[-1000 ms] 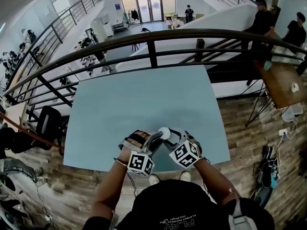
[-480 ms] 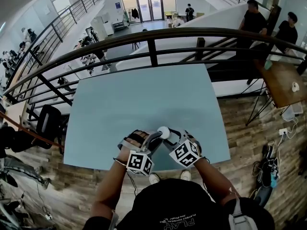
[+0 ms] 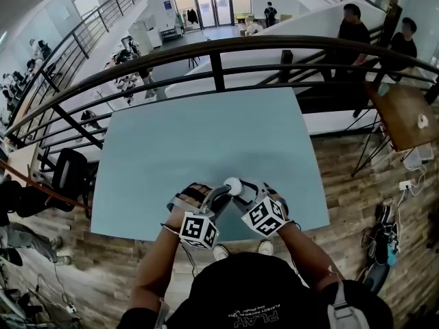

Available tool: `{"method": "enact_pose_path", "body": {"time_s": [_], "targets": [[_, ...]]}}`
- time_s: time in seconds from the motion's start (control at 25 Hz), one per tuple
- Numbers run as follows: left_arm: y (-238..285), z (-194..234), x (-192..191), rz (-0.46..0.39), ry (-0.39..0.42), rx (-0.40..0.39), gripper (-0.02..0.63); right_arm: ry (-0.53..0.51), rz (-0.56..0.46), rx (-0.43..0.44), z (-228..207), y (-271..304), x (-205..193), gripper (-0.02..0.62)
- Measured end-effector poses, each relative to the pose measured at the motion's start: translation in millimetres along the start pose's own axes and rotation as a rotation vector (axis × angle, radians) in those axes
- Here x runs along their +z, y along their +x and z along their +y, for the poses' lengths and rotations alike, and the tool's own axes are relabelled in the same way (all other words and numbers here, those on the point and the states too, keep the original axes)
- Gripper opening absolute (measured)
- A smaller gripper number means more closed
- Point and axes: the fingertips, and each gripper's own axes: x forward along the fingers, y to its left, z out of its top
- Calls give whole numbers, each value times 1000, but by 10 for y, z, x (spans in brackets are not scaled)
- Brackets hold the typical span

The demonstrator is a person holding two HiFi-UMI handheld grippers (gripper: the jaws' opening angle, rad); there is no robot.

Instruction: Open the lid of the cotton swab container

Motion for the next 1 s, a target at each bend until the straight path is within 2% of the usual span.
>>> {"method": "enact_pose_path", "body": {"time_s": [0.32, 0.36, 0.4, 0.56, 0.72, 1.0], "targets": [[-32, -4, 17, -7, -15, -16, 104, -13, 7, -8, -10, -7, -14, 224], [-58, 6, 41, -24, -25, -13, 83, -15, 10, -19, -42, -12, -30, 219], [-88, 21, 72, -43, -37, -7, 6, -15, 8, -22, -74, -27, -34, 218], [-151, 111, 139, -58, -40, 28, 6, -59, -16, -15, -153, -94, 80, 218], [-111, 125, 89, -31, -4, 43, 6, -43, -17, -13, -166, -40, 64, 218], [-64, 124, 90, -20, -6, 51, 6, -30, -5, -6, -183, -31, 13, 218]]}}
